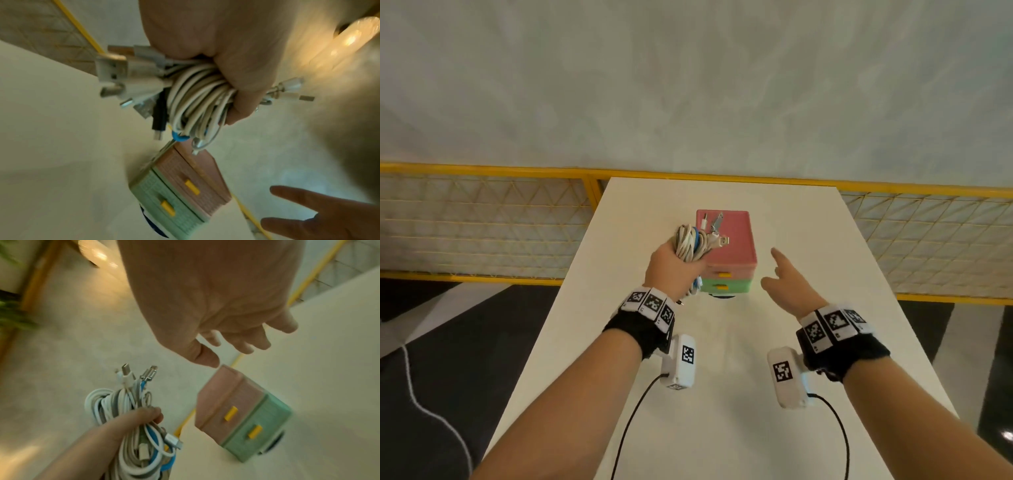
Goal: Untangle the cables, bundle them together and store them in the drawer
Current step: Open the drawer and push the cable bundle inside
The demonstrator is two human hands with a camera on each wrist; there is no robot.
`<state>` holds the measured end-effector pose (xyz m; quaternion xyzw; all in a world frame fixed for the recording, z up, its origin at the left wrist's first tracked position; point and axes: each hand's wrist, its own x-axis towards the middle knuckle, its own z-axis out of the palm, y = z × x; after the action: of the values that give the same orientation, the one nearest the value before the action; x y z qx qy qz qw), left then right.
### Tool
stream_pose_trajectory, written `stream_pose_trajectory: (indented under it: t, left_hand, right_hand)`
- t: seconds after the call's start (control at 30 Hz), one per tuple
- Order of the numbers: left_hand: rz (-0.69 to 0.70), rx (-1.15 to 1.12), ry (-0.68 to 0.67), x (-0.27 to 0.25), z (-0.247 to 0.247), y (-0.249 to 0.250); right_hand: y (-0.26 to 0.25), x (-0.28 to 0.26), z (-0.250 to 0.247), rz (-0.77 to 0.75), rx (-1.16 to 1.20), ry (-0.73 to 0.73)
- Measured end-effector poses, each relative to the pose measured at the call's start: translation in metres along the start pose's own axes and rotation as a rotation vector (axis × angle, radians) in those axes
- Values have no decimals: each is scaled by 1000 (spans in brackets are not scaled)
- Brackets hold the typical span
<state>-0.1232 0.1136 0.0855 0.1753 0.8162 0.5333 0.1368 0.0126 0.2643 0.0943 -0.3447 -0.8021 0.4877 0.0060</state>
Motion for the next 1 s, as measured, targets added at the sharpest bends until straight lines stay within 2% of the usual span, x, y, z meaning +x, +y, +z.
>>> stream_pose_trajectory:
  t: [0.07,0.2,0.27,0.37,0.43,0.53,0.73,0.9,1.0]
  left_hand:
    - [-34,156,-67,15,13,2]
    - [-176,424,-344,37,40,1]
    - [-205,516,-407,39,46,-4]
    - [-135,674,-375,39,46,-5]
    - [-80,782,-353,41,45,-2]
    - [-48,819,-372,45,46,1]
    - [-47,840,-354,38,49,-1]
    - [-64,866,-362,39,50,1]
    - [-90,879,-356,40,50,2]
  right_hand:
    - [14,22,10,93,81,32]
    - [48,69,45,255,230,114]
    - [65,88,63,328,296,112]
    - [77,111,82,410,450,69]
    - [77,123,91,407,570,94]
    - [79,129,98,379,630,152]
    - [85,107,103,223,642,241]
    - [103,65,111,305,559,153]
    - [102,60,95,374,432,231]
